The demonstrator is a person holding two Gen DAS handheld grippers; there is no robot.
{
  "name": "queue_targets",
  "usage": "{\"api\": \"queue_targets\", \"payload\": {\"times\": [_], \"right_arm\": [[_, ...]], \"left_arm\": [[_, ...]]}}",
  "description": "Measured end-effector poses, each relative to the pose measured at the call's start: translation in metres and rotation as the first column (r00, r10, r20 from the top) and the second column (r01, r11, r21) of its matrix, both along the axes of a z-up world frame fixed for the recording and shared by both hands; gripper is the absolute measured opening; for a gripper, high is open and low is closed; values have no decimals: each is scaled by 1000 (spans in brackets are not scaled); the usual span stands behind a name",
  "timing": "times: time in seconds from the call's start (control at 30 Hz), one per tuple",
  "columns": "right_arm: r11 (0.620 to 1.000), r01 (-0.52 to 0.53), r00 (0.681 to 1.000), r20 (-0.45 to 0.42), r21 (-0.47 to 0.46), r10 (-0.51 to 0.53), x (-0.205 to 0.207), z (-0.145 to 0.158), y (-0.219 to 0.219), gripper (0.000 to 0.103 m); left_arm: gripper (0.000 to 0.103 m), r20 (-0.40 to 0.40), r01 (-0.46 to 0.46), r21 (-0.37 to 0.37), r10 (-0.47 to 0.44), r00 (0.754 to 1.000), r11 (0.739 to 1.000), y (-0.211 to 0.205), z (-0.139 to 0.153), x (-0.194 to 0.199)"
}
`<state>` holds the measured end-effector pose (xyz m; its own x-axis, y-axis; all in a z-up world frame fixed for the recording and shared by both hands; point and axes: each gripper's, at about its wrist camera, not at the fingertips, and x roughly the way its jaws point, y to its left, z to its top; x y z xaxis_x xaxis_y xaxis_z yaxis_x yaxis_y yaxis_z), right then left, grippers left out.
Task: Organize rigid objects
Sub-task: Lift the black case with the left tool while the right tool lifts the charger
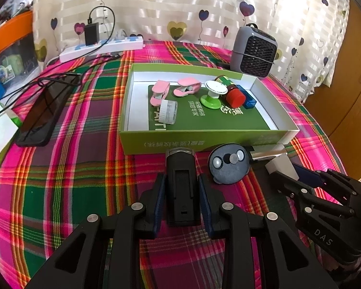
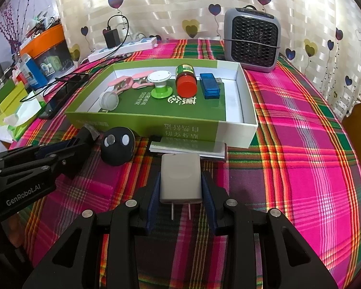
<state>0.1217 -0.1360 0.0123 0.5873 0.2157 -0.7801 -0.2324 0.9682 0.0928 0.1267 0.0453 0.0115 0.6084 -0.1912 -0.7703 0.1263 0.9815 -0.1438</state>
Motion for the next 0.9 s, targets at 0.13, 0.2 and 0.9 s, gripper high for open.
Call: {"api": "queue_targets", "payload": {"times": [0.13,0.2,0.9], "right_arm": [[1000,-2,1000,8,-2,2,-2,3,0,35],[1000,-4,1000,11,-2,4,-2,4,1,35],[999,-7,998,70,33,4,-1,34,-3,35]], "left_arm": [[26,6,1,0,-1,1000,1000,0,3,-4],[26,12,3,1,-3,1000,1000,0,4,-6],[26,79,44,-22,-42,996,999,-3,38,-6]]}}
